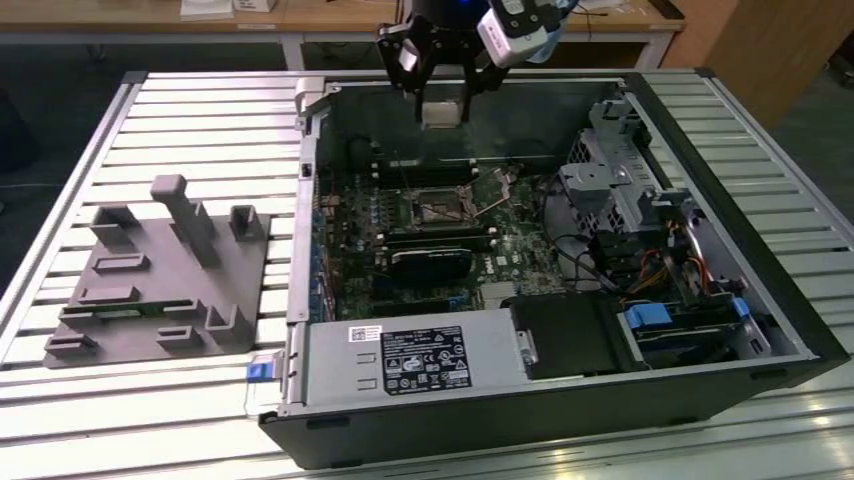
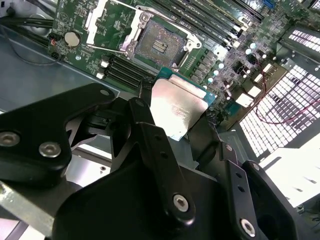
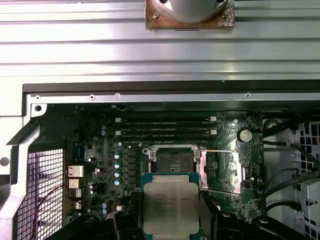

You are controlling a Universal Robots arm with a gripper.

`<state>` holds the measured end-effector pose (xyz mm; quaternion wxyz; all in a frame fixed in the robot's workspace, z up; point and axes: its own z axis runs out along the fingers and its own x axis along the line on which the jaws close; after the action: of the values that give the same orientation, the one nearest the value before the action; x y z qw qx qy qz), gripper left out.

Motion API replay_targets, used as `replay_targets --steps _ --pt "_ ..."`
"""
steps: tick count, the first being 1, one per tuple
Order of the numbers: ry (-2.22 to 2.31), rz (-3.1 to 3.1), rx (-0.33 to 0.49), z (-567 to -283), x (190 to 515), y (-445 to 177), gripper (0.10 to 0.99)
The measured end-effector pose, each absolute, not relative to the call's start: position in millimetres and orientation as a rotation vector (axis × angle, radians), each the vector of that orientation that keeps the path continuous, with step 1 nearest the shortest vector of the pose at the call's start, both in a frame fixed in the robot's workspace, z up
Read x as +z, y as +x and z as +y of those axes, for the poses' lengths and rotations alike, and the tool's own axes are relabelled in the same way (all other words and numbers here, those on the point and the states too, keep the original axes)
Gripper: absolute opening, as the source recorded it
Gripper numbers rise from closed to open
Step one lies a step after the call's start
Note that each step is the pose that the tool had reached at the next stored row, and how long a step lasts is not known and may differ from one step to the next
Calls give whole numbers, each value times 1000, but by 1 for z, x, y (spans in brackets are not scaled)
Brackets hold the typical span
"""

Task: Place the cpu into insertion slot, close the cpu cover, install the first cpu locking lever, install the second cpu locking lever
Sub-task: 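Place the cpu into insertion slot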

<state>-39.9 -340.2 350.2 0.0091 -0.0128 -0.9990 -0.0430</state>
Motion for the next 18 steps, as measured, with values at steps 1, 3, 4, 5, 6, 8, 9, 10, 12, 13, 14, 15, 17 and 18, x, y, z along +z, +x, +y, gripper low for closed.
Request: replay_targets --steps 1,3,4,5,6,8,9,10,12,13,14,15,17,18 --pt "-40 -3120 -134 -340 350 -40 537" --pt "-40 -3120 -134 -340 349 -40 537" --pt "-40 -3120 -133 -340 348 -40 537" --pt "-40 -3120 -133 -340 348 -40 537" --pt "-40 -3120 -133 -340 347 -40 537" --pt "-40 -3120 -132 -340 346 -40 537" --pt "-40 -3120 -131 -340 346 -40 537" --pt "-40 -3120 -130 -340 345 -40 537" --pt "-40 -3121 -129 -340 344 -40 537" --pt "-40 -3121 -129 -340 343 -40 537" --pt "-40 -3121 -128 -340 343 -40 537" --pt "-40 -3121 -127 -340 342 -40 537" --pt "-40 -3121 -126 -340 341 -40 537" --pt "-40 -3121 -126 -340 340 -40 537"
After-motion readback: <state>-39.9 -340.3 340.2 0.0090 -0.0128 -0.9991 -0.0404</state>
